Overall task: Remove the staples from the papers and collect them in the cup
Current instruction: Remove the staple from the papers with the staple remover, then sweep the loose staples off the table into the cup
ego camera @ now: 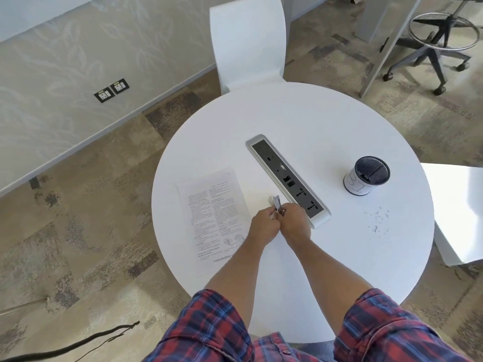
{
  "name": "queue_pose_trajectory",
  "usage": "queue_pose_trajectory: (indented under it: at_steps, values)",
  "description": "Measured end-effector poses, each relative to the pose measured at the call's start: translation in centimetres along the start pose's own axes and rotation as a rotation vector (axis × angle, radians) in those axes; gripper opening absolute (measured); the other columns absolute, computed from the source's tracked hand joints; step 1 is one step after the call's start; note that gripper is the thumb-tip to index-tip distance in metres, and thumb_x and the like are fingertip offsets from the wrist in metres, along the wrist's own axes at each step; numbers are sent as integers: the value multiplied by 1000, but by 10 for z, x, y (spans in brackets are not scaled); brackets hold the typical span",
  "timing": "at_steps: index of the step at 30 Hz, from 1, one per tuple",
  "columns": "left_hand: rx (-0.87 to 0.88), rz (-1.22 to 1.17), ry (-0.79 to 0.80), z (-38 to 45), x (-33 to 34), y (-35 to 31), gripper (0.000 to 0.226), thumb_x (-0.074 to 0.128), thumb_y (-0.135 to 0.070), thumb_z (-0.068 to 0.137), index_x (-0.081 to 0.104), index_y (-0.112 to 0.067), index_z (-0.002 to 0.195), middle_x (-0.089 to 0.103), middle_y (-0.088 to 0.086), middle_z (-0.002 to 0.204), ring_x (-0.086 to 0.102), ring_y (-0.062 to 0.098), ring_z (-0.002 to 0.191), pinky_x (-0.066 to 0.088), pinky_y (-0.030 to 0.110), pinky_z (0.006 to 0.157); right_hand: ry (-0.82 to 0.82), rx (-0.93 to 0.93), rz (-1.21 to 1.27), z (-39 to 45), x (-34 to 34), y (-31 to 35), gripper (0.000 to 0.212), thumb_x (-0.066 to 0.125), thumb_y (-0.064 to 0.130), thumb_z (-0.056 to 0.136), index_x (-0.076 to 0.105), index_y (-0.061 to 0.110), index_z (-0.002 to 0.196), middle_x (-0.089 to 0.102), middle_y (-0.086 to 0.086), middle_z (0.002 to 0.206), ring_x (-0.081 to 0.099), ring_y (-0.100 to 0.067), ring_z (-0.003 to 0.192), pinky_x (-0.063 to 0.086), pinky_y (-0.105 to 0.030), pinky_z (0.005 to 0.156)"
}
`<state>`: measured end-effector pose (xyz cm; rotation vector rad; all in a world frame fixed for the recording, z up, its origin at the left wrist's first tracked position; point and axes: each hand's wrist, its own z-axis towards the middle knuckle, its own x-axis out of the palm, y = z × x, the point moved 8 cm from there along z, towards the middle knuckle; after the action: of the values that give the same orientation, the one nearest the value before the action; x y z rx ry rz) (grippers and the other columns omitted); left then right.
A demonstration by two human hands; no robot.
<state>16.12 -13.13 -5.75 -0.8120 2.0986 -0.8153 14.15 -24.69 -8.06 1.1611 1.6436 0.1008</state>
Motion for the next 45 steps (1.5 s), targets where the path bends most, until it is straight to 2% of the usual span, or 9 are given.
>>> queue_pose_trajectory:
  at_steps: [5, 13, 17, 20, 23, 27, 34, 40, 45]
  values:
    - [-8, -48, -15, -1, 1, 4, 38, 46, -17, 104, 68, -27, 133, 70, 0, 114, 60, 17, 98, 43, 20, 71, -11, -40, 2, -4, -3, 1, 23, 63, 12, 92, 59, 12, 69, 62, -6, 71, 54, -18, 55, 36, -28, 47]
    - [-21, -98, -39, -4, 4, 7, 36, 46, -18, 104, 69, -25, 131, 66, -5, 107, 60, 16, 98, 43, 16, 68, -26, -68, 10, -4, -5, -3, 26, 66, 15, 91, 56, 13, 68, 58, -3, 69, 51, -17, 55, 33, -27, 47]
    - [-9, -56, -81, -6, 4, 7, 37, 45, -11, 102, 72, -21, 125, 72, 3, 110, 58, 17, 93, 41, 15, 67, -24, -42, 17, 0, -2, -11, 29, 75, 25, 87, 56, 14, 67, 59, -3, 77, 49, -13, 55, 31, -28, 48]
    - [-18, -34, -170, -13, -1, 9, 35, 50, -12, 102, 68, -17, 131, 72, 4, 122, 63, 22, 102, 43, 18, 68, -24, -47, 4, -3, -3, -12, 29, 78, 29, 86, 58, 15, 71, 61, -2, 79, 51, -14, 58, 33, -29, 49]
    - [-37, -27, -268, -19, -6, 11, 29, 59, -19, 100, 69, -15, 127, 70, 2, 128, 63, 22, 118, 43, 24, 84, -56, -63, 10, -11, -8, -12, 24, 73, 27, 90, 63, 8, 79, 64, -4, 83, 61, -23, 70, 45, -34, 56]
    - [-13, -14, -387, -23, -13, 11, 8, 65, -23, 95, 72, -19, 96, 71, -6, 100, 66, 14, 92, 45, 23, 69, -95, -45, 100, -21, -16, -20, 16, 65, 25, 94, 72, 11, 99, 70, 0, 97, 66, -23, 87, 58, -40, 77]
    - [114, 91, -363, -23, 1, -18, 24, 74, -37, 90, 63, -18, 82, 64, -10, 84, 62, 10, 75, 40, 16, 60, -202, -64, 163, -31, -50, -37, 15, 63, 31, 94, 72, 23, 85, 68, 11, 88, 65, -10, 77, 57, -34, 67]
    - [241, 110, -253, -19, 32, -56, 17, 75, -34, 90, 67, -21, 96, 68, -11, 97, 67, 13, 87, 56, 30, 75, -342, -40, 202, -30, -102, -61, 15, 64, 33, 96, 72, 23, 89, 66, 10, 90, 63, -9, 80, 47, -28, 69]
    - [333, 147, -191, -10, 66, -98, 31, 77, -33, 87, 68, -20, 114, 69, -6, 110, 67, 16, 98, 57, 36, 88, -471, -2, 261, -22, -148, -88, 13, 65, 28, 98, 74, 19, 101, 71, 6, 102, 67, -15, 87, 56, -37, 80]
